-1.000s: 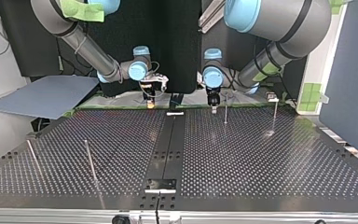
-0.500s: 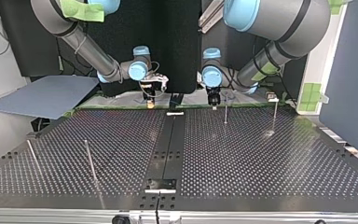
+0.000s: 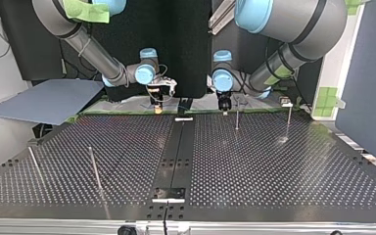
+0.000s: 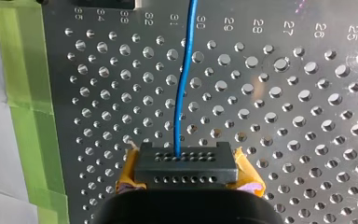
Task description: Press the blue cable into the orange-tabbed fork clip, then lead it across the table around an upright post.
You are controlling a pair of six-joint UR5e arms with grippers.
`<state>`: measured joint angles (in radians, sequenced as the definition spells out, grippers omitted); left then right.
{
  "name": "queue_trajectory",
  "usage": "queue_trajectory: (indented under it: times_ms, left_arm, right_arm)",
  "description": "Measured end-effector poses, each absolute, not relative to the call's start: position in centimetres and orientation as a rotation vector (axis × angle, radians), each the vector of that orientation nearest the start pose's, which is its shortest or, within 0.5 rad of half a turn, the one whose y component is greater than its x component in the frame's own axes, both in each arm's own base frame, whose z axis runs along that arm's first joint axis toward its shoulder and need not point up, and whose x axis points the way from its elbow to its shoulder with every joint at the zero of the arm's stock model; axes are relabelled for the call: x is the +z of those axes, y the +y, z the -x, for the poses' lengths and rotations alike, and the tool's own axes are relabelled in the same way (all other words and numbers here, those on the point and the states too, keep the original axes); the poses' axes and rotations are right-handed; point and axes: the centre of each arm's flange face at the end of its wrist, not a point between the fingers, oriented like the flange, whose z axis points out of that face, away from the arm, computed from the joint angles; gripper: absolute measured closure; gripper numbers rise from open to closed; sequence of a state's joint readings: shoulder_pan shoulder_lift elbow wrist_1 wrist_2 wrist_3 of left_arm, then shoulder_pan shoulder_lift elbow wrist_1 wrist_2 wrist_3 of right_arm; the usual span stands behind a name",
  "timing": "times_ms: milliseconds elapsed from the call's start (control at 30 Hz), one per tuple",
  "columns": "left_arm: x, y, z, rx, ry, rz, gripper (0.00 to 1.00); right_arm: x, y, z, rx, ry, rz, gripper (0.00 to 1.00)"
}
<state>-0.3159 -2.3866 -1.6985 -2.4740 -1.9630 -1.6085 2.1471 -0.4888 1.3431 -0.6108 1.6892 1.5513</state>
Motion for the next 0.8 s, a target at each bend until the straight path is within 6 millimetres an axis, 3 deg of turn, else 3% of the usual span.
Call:
queue_trajectory:
  times_ms: [367, 600, 800]
  left_arm:
    - [4.1, -28.6, -53.9, 0.093, 1.823, -0.003, 1.0]
    - [5.0, -29.9, -53.3, 0.075, 1.817, -0.026, 1.0]
    - [7.5, -31.3, -52.9, 0.049, 1.783, -0.035, 1.0]
  right_arm:
    - [-4.8, -53.1, -48.2, 1.325, -1.055, -1.76, 1.0]
    - [-0.7, -53.9, -48.1, 1.309, -1.067, -1.734, 1.0]
    - [3.4, -54.3, -48.1, 1.311, -1.059, -1.718, 1.0]
